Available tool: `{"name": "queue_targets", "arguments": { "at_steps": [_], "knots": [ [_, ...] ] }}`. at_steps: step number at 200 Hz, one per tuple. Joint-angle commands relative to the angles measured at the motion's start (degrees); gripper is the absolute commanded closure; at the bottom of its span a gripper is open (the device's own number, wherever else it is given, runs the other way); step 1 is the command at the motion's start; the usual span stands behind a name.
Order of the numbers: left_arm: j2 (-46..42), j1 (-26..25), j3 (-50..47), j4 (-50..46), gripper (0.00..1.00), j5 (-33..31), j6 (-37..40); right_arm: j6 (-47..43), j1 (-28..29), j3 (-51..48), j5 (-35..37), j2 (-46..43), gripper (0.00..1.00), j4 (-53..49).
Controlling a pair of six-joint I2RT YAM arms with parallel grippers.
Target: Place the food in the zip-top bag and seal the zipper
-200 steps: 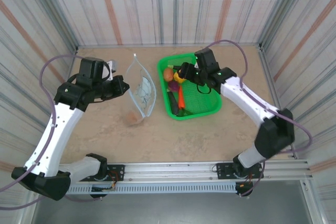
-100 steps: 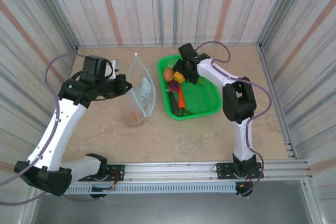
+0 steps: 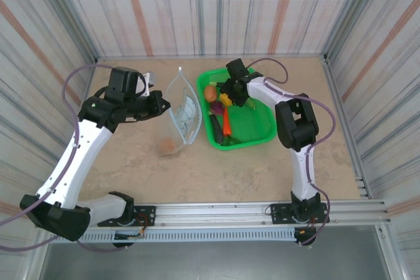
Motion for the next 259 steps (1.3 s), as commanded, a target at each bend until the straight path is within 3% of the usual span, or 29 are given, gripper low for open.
{"name": "queue_targets", "arguments": {
  "at_steps": [1,60,81,110,131,154,259],
  "knots": [
    [0.3,-0.5,0.6,0.6,1.00,-1.0,-0.3,-2.3,-0.1,-5.2,-1.1,-6.8,0.38,2.7],
    [1.0,-0.8,0.4,0.7,1.00,0.1,-0.3,-12.2,1.9,-18.8,-4.3,-30.7,0.43,11.6],
    [0.7,-0.9,0.1,1.1,1.00,0.0,-0.6,-18.0,6.1,-21.1,-4.0,-39.1,0.44,13.0],
    [0.9,-1.1,0.1,1.2,1.00,1.4,-1.0,-22.5,13.4,-20.4,-8.4,-44.1,0.44,14.1],
    [0.5,-1.2,0.0,1.3,1.00,1.7,-1.5,-25.1,18.4,-19.1,-11.1,-44.5,0.43,15.2],
    [0.1,-1.4,0.5,1.2,1.00,1.6,-1.7,-26.8,22.2,-17.4,-10.3,-41.2,0.36,15.1],
    [-1.1,-1.4,1.4,0.1,1.00,1.7,-1.2,-27.3,27.2,-11.4,2.0,-29.4,0.32,7.8]
  ]
}}
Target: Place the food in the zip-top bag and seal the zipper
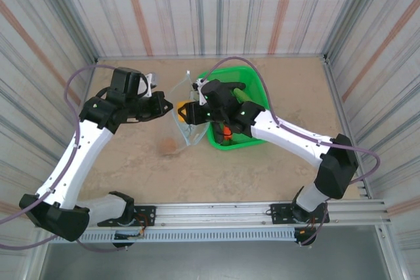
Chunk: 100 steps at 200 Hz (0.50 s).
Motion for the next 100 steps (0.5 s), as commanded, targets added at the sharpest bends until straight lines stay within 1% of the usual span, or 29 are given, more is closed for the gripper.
{"name": "queue_targets", "arguments": {
  "at_steps": [1,28,33,46,58,80,100],
  "knots": [
    [-1.0,-0.3,1.4,0.0,1.00,1.0,0.1,-1.9,0.4,4.2,4.0,2.3,0.32,-2.6],
    [-1.0,-0.2,1.6,0.2,1.00,0.4,-0.1,-2.6,0.5,7.2,4.9,5.3,0.30,-3.4],
    [-0.9,-0.3,1.5,0.4,1.00,0.4,-0.2,-2.5,0.4,8.0,5.2,5.9,0.28,-3.8],
    [-0.8,-0.2,1.6,0.5,1.00,0.1,-0.3,-2.3,0.6,9.7,5.9,7.1,0.15,-5.2],
    [-0.6,-0.2,1.7,0.5,1.00,0.0,-0.3,-2.4,0.9,9.9,5.2,7.2,0.10,-4.7],
    [-0.5,0.4,1.4,0.6,1.00,0.4,-0.1,-2.7,1.4,8.2,3.0,5.7,0.10,-2.2],
    [-0.9,1.4,0.3,0.7,1.00,0.9,0.1,-2.8,1.5,7.4,2.0,4.5,0.13,-2.0]
  ]
}}
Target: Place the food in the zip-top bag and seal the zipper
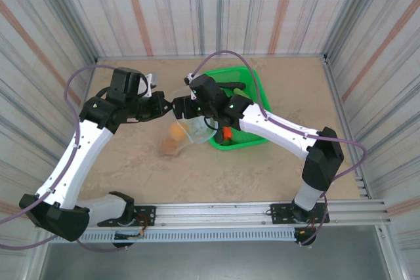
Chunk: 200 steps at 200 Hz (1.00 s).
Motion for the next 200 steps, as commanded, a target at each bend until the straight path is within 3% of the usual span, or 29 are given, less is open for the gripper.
{"name": "queue_targets", "arguments": {
  "at_steps": [1,49,113,162,200],
  "knots": [
    [-0.9,1.2,0.3,0.7,1.00,0.9,0.1,-1.4,0.8,-0.6,-2.0,-2.0,0.13,0.4],
    [-1.9,1.9,-1.0,0.7,1.00,0.9,0.6,-2.6,0.8,-2.4,-2.7,-5.5,0.24,0.8],
    [-1.3,3.7,-1.3,0.4,1.00,0.7,0.8,-2.1,-1.8,-3.3,-3.2,-12.2,0.30,0.1],
    [-1.2,4.1,-0.3,0.1,1.00,0.8,1.0,1.8,-11.9,-8.3,-5.8,-16.6,0.29,-1.6],
    [-2.2,4.2,-0.2,-0.6,1.00,0.0,1.0,4.9,-19.7,-13.2,-9.5,-12.6,0.31,-1.4]
  ]
}}
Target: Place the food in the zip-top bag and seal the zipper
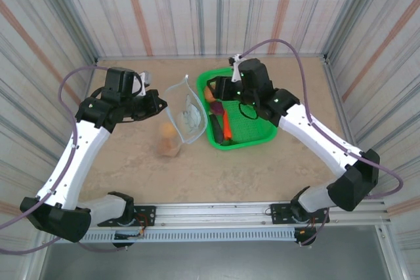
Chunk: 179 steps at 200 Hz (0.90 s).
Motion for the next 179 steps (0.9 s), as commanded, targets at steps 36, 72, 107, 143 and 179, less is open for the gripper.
{"name": "queue_targets", "arguments": {
  "at_steps": [36,72,107,143,179],
  "knots": [
    [-1.6,0.6,1.5,-0.9,1.00,0.0,1.0,2.1,-3.5,-3.7,-2.7,11.3,0.30,0.9],
    [-0.4,0.6,2.9,-1.9,1.00,0.6,2.1,1.7,-5.1,0.2,-3.2,20.5,0.29,1.6],
    [-0.3,0.5,1.7,-1.1,1.00,1.1,1.8,0.7,-6.3,1.0,-5.2,27.4,0.28,3.4],
    [0.6,0.5,2.0,-0.8,1.00,1.4,2.3,-1.4,-6.9,2.9,-9.5,32.7,0.17,5.7],
    [1.3,0.5,1.8,-0.5,1.00,1.3,2.4,-3.9,-7.3,7.3,-9.8,37.7,0.18,4.4]
  ]
}}
